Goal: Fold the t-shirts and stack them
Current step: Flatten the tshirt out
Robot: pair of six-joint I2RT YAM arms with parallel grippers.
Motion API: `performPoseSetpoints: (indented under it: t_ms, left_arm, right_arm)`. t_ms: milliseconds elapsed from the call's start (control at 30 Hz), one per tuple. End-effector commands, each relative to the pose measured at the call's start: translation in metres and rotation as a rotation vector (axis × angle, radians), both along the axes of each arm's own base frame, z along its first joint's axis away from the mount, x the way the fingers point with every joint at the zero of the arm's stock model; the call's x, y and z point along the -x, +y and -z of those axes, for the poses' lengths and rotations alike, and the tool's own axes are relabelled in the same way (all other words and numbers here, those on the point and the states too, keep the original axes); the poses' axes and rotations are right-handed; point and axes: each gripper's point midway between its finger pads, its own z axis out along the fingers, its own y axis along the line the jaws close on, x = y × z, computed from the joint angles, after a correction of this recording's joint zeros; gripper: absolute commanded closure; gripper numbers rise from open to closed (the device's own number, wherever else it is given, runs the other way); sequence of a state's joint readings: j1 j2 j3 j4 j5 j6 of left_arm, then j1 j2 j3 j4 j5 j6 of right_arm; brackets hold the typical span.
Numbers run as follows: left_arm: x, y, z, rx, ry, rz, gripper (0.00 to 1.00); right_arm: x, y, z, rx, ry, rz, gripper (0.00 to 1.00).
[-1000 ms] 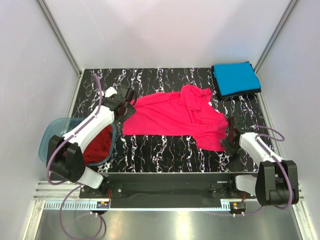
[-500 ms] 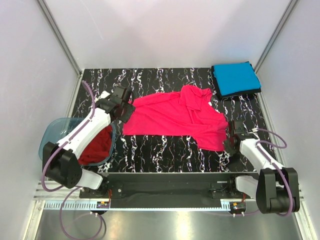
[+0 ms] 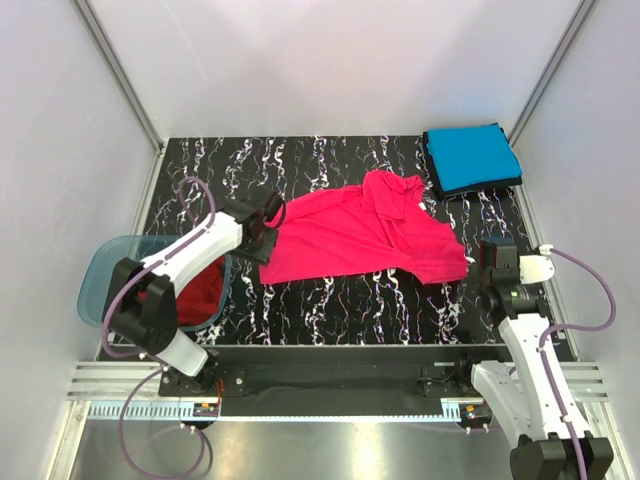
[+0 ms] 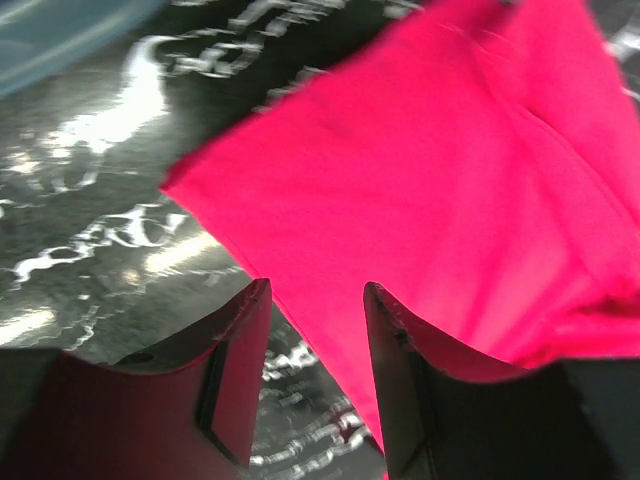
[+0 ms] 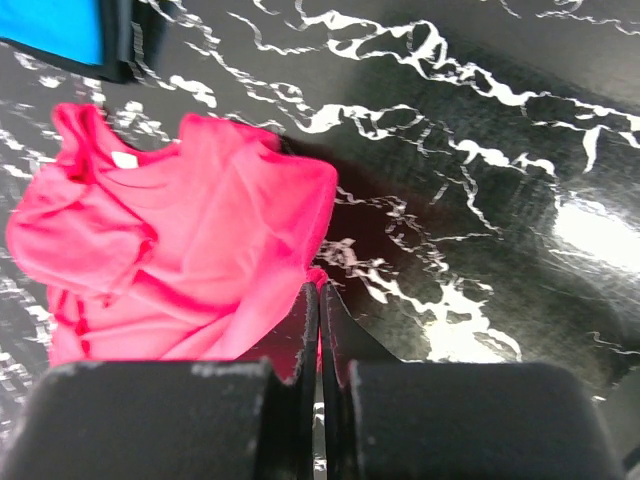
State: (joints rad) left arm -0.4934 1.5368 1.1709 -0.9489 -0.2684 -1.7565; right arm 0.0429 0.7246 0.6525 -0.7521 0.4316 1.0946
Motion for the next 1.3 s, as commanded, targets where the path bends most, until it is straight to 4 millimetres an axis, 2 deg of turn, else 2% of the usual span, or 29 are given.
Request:
performPoseSetpoints:
  t_ms: [0,67,200,400,633,900,1267]
  left_arm:
    - [0.010,0.011,0.008,-0.099,0.043,-0.107,0.53]
    - [0.021,0.014,0.015,-0.139,0.099,-0.125,0.53]
    - [0.043,0.006,0.033,-0.093,0.186,-0.163,0.54]
    - [0.060,0.016,0.046,-0.094,0.172,-0.201,0.53]
    - [0.052,0.010,0.067,-0.057,0.168,-0.186,0.51]
    - [0.041,0.011,0.062,-0.071,0.141,-0.176,0.50]
    - [0.049,0.016,0.086,-0.106,0.205,-0.189,0.50]
  right_arm:
    - [0.003,-0.008,-0.001,0.045,0.049,0.020,1.00]
    - [-0.001,-0.002,0.000,0.020,0.048,-0.004,1.00]
    - [-0.005,0.004,-0.001,-0.003,0.029,-0.035,1.00]
    - [-0.003,0.007,-0.005,-0.001,0.008,-0.066,1.00]
    - [-0.007,0.016,-0.004,-0.041,-0.007,-0.091,1.00]
    - [-0.009,0.020,-0.003,-0.061,-0.020,-0.104,1.00]
    - [-0.011,0.022,-0.002,-0.066,-0.017,-0.113,1.00]
